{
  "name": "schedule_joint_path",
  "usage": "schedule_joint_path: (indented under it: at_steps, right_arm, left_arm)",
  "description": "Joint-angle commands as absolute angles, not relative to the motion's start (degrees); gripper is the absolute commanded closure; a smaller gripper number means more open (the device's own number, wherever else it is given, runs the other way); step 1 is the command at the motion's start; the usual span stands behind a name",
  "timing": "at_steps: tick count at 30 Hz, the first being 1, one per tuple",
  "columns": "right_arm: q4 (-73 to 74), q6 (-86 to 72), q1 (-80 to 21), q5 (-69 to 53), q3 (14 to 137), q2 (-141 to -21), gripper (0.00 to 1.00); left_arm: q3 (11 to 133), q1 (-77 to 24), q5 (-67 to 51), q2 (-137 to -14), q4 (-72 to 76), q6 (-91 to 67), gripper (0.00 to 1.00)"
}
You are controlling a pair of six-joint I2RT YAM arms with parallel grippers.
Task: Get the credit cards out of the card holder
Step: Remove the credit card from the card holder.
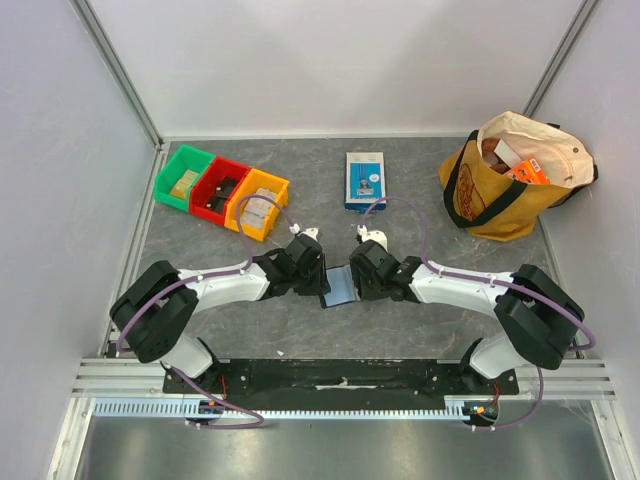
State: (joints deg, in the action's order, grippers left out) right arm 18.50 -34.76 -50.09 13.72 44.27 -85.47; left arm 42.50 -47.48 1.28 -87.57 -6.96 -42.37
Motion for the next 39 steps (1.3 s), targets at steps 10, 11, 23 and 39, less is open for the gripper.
schedule_joint_path:
  at_steps: [10, 11, 23, 39]
  right_arm:
    - [16.44, -35.68, -50.1, 11.87, 43.68, -85.52, 0.61]
    - [16.26, -35.6, -50.1, 11.78, 43.51, -85.52, 0.63]
    - [15.03, -33.84, -50.1, 11.08, 44.74, -83.41, 1.0]
    - [8.88, -29.18, -51.24, 0.62, 48.69, -87.19, 0.98]
  left_arm:
    - [42.28, -47.73, -1.49, -88.68, -4.66, -42.1, 0.64]
    - [42.28, -47.72, -1.67, -88.68, -4.57, -42.1, 0.64]
    - [41.57, -47.9, -1.93, -88.24, -3.78, -42.63, 0.64]
    - [38.15, -47.99, -0.18, -81.57, -3.08, -45.0, 0.65]
